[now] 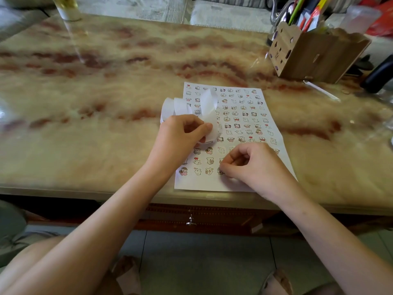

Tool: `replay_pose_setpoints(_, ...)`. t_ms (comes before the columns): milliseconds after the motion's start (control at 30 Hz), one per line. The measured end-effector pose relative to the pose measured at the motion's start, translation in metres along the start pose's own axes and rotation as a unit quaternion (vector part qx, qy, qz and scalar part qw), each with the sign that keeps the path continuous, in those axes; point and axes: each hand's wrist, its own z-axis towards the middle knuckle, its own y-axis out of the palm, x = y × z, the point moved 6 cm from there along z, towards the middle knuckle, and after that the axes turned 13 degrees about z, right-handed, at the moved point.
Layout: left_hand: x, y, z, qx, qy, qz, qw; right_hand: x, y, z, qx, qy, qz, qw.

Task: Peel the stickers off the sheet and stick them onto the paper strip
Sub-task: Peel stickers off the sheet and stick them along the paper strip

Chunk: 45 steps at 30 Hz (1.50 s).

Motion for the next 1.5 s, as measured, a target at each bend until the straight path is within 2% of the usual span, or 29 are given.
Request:
replay_pose_setpoints(400,-0.001,0.000,-0.001,-0.001,-0.004,0.002,1.000,0.002,-0.007,0.008,-0.053,0.017,0.020,0.998)
replay_pose_setpoints(900,-0.002,0.000,0.000,0.002,-0.002,-0.001,1.000,0.003,-0.004,0.010,-0.065,0.017,-0.004,0.998)
replay_pose_setpoints(1033,0.001,-0.004,0.000,0.023,0.022,-0.017,0.999,0.006,-0.006,0.010,-0.070,0.015,0.028,0.997)
replay_pose_setpoints(1133,0.006,-0.011,0.001,0.056,0.047,-0.038,0.997,-0.002,-0.007,0.009,-0.030,-0.024,0.100,0.994)
replay_pose_setpoints(1267,0.009,-0.015,0.002,0.084,0.062,-0.068,0.992,-0.024,-0.016,0.007,0.060,-0.144,0.156,0.975)
replay_pose_setpoints(1500,0.012,-0.015,0.001,0.065,0.064,-0.111,0.990,-0.034,-0.010,0.012,0.073,-0.199,0.201,0.956)
